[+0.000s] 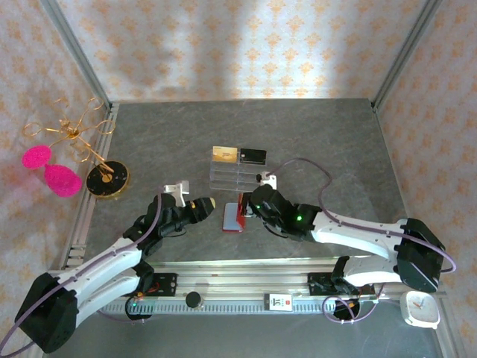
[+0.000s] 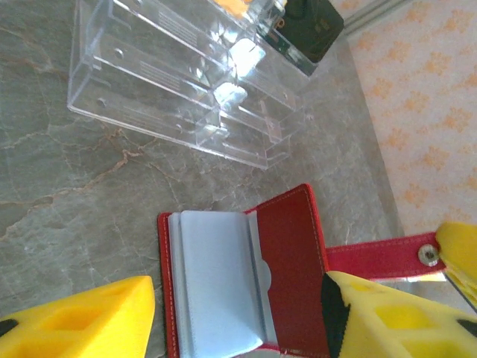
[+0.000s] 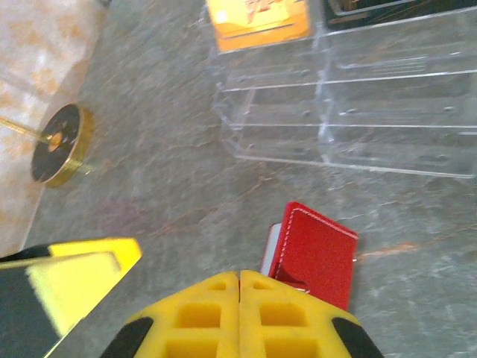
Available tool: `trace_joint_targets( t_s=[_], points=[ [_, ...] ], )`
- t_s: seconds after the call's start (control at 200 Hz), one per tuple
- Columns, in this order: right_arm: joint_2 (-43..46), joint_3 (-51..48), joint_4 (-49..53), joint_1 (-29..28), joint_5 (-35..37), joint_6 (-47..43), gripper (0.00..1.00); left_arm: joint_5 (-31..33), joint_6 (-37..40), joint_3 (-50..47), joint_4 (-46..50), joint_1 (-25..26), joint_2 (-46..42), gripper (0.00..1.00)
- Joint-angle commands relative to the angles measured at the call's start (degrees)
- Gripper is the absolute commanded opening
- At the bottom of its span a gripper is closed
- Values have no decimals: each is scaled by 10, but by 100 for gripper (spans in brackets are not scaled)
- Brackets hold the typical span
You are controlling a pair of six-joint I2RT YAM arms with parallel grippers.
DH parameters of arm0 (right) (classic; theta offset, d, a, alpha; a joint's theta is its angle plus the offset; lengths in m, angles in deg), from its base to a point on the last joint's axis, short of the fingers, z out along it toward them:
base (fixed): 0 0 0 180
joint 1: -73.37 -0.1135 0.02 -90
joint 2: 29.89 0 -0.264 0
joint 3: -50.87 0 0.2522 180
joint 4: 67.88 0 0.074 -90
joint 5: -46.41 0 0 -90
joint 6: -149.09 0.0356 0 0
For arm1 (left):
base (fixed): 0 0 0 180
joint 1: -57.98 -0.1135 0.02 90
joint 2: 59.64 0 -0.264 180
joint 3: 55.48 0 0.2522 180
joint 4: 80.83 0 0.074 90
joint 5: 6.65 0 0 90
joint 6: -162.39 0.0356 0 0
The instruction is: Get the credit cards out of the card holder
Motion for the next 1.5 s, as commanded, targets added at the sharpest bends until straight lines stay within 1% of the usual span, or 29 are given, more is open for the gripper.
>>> trace_joint_targets(
  t_s=[0.0, 0.145, 0.22, 0.315, 0.47, 0.591, 0.656, 0.721, 0.821, 0.861, 0.941, 1.026, 1.056, 1.161, 1.261, 1.376, 1.431, 1.497],
  points=[
    [2, -34, 44, 14, 85, 37, 0, -32, 4, 8, -43, -3, 17, 59],
    [8, -100, 49, 47, 122, 65, 0, -40, 0, 3, -58, 7, 27, 57],
    [0, -125, 45, 61, 124, 69, 0, -38, -2, 3, -64, 14, 34, 56],
    [-32, -132, 47, 62, 137, 69, 0, -39, -1, 5, -75, 22, 49, 55],
    [-90, -131, 42, 64, 147, 68, 0, -45, -3, 18, -100, 36, 85, 46],
    [-124, -128, 43, 67, 164, 67, 1, -46, -2, 37, -116, 51, 115, 43],
    [-132, -124, 50, 67, 173, 66, 10, -50, 0, 50, -119, 58, 134, 42],
    [-125, -125, 47, 67, 173, 61, 24, -50, 2, 60, -123, 64, 153, 42],
    [-81, -131, 44, 67, 179, 45, 45, -54, 3, 69, -131, 68, 174, 40],
    [-55, -135, 42, 67, 181, 35, 51, -54, 4, 73, -132, 69, 180, 40],
    [-9, -134, 52, 68, 189, 17, 59, -54, 6, 76, -136, 71, 188, 40],
    [29, -126, 57, 69, 188, -15, 63, -53, 6, 78, -140, 73, 196, 41],
    [56, -127, 49, 69, 180, -33, 63, -54, 6, 78, -144, 74, 200, 42],
    [103, -126, 3, 69, 125, -103, 65, -58, 4, 80, -155, 75, 211, 42],
    [111, -113, -41, 69, 25, -158, 64, -58, 5, 85, -155, 76, 220, 42],
    [48, -75, -46, 69, -88, -173, 49, -37, 10, 83, -138, 75, 214, 42],
    [4, -66, -42, 69, -106, -163, 40, -30, 11, 78, -132, 72, 209, 42],
    [-30, -74, -49, 69, -104, -151, 31, -23, 13, 74, -124, 67, 205, 42]
  ],
)
